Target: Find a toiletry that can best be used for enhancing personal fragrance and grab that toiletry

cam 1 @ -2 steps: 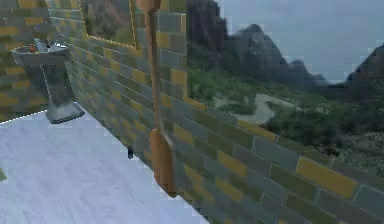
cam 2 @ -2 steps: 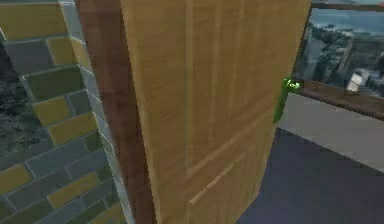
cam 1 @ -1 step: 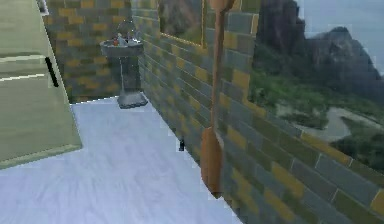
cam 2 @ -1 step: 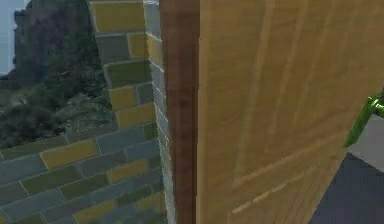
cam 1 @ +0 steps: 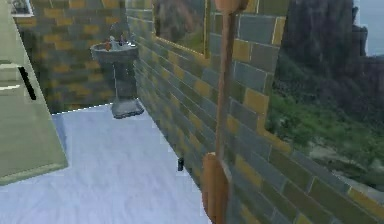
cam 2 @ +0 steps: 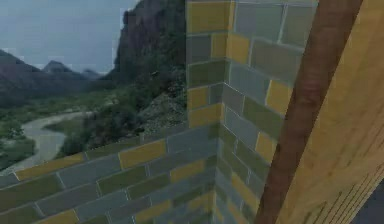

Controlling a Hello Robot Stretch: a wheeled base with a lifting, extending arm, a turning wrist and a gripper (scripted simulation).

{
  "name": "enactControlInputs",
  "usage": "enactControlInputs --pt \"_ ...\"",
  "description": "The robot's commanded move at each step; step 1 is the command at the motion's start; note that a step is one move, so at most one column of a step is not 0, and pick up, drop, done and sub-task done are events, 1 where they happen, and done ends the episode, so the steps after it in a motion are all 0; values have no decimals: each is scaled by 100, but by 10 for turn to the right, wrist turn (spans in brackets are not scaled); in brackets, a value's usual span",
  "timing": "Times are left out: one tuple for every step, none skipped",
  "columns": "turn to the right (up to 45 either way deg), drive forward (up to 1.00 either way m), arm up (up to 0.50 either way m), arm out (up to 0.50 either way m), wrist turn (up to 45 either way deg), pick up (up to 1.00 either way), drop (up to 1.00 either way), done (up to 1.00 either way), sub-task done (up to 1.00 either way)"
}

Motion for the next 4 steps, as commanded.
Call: enactControlInputs --pt "-240 0 0 0 0 0 0 0 0" --pt "0 100 0 0 0 0 0 0 0" --pt "-30 0 0 0 0 0 0 0 0" --pt "0 100 0 0 0 0 0 0 0"
